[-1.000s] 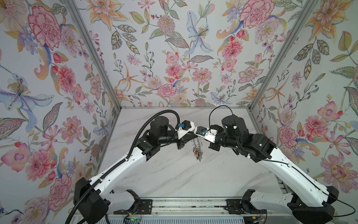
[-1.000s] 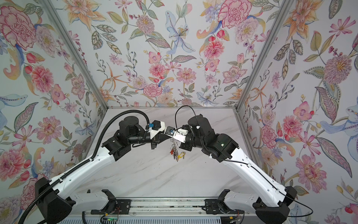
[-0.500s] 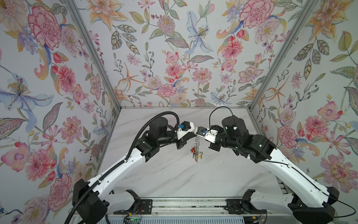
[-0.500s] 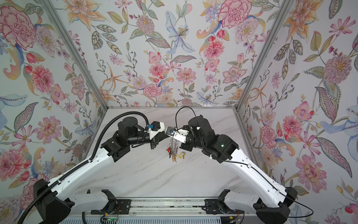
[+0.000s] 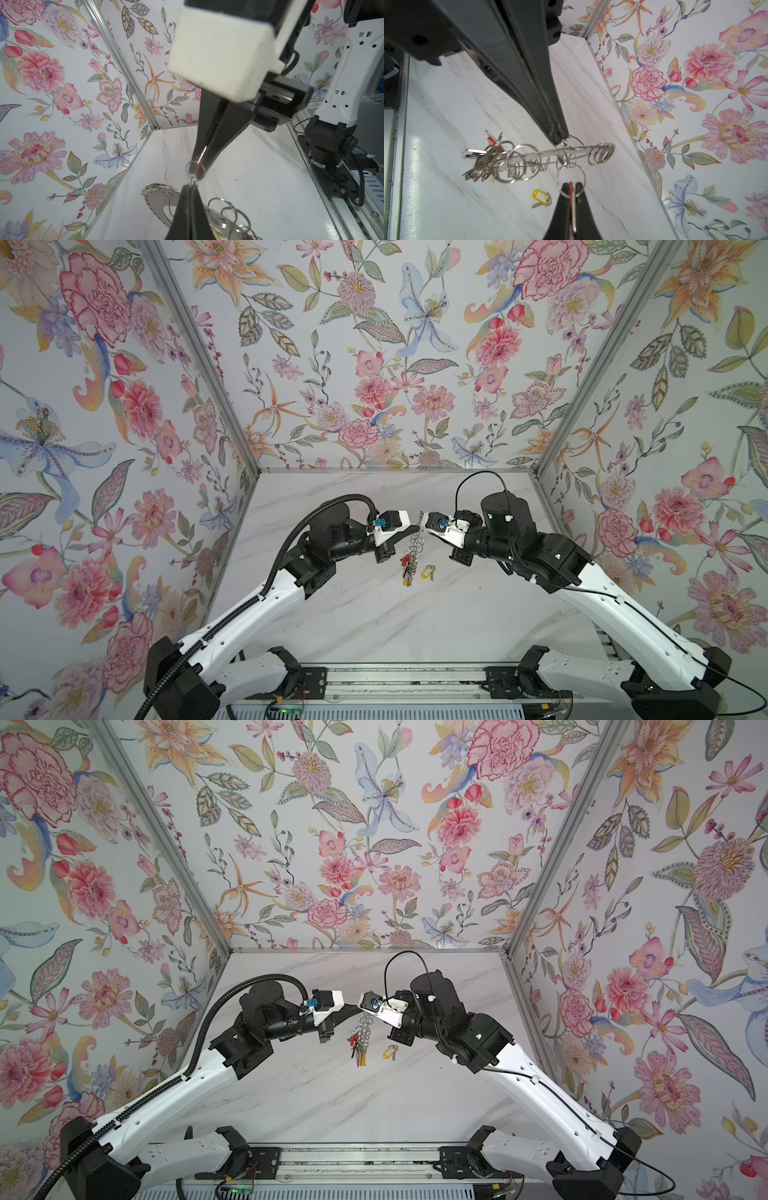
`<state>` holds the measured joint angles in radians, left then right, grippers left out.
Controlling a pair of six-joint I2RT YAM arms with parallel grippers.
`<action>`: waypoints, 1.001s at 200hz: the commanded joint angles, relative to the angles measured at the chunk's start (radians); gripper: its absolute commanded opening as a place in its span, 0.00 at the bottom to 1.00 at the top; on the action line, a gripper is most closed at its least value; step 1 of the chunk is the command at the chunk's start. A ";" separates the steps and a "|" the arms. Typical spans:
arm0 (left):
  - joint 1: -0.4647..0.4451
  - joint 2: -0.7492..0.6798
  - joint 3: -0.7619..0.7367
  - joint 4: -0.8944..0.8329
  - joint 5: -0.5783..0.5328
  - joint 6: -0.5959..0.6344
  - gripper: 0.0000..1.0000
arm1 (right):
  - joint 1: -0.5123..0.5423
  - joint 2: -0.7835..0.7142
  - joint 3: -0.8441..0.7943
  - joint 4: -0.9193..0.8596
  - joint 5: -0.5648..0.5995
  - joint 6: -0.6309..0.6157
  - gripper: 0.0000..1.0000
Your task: Remove the keys from the keyring
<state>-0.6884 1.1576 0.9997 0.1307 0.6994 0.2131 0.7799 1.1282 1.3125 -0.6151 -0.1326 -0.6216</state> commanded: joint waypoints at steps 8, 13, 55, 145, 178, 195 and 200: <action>-0.013 0.003 0.041 -0.013 -0.018 0.054 0.00 | -0.009 -0.034 0.030 0.001 -0.037 0.019 0.00; -0.015 0.006 0.044 -0.021 -0.026 0.057 0.00 | -0.008 -0.037 0.035 0.004 -0.046 0.019 0.00; -0.030 0.030 0.074 -0.082 -0.043 0.085 0.00 | -0.011 -0.059 0.035 0.031 -0.055 0.014 0.00; -0.038 0.035 0.165 -0.245 0.144 0.092 0.00 | -0.115 -0.061 0.000 0.040 -0.093 0.043 0.00; -0.042 0.014 0.163 -0.237 0.152 0.090 0.00 | -0.126 -0.050 0.004 0.041 -0.119 0.052 0.00; -0.041 0.001 0.159 -0.211 0.161 0.075 0.00 | -0.126 -0.044 0.003 0.042 -0.131 0.055 0.00; -0.044 -0.004 0.157 -0.201 0.156 0.067 0.00 | -0.126 -0.041 0.001 0.042 -0.131 0.055 0.00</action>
<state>-0.7212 1.1980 1.1332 -0.0570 0.7822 0.2920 0.6853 1.0904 1.3136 -0.6144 -0.3080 -0.5995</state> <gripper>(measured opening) 0.048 0.059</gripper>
